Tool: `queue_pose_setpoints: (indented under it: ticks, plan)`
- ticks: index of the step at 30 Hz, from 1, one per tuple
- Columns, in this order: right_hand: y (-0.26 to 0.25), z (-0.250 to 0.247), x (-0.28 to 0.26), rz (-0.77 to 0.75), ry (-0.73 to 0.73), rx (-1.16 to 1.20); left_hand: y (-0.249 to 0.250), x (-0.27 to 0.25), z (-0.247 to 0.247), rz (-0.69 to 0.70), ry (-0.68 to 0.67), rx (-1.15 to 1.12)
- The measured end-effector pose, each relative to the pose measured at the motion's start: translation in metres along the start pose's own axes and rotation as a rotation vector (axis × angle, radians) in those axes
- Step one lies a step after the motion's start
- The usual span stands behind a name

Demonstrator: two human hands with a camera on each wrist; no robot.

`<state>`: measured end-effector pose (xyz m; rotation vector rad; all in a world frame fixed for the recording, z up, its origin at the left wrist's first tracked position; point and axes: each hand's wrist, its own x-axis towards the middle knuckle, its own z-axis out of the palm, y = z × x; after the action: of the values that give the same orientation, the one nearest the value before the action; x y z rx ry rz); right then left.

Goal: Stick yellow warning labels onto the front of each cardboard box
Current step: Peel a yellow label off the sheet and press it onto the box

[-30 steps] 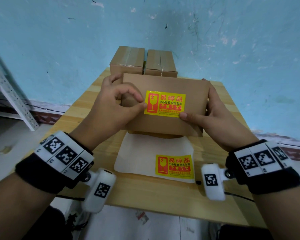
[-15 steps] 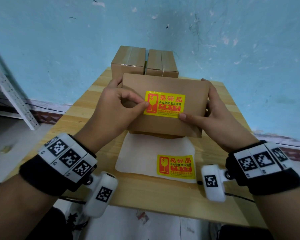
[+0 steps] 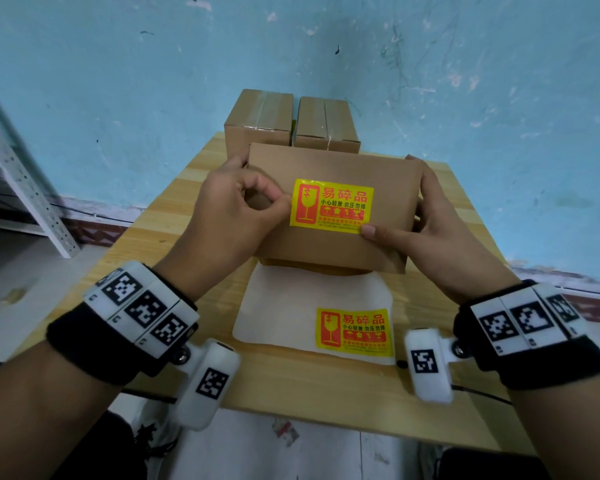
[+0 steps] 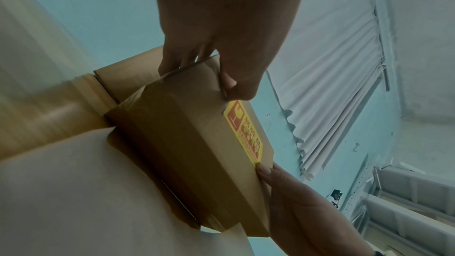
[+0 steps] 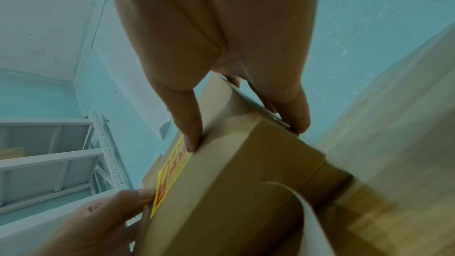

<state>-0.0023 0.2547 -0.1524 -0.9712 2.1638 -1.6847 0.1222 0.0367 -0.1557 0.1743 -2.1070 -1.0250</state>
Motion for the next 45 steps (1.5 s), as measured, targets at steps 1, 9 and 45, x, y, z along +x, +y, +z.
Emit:
queue_pose_setpoints:
  ticks: [1, 9, 45]
  plan:
    - [0.000, 0.000, 0.000, 0.002, 0.002, -0.001, -0.002, 0.000, 0.000, 0.007, -0.006, -0.002]
    - [0.000, -0.002, -0.001, 0.006, 0.011, -0.007, -0.012, 0.002, -0.003, -0.016, -0.045, -0.036]
    - [-0.002, 0.000, -0.003, 0.006, 0.014, -0.019, -0.010, -0.001, 0.006, 0.006, -0.029, -0.004]
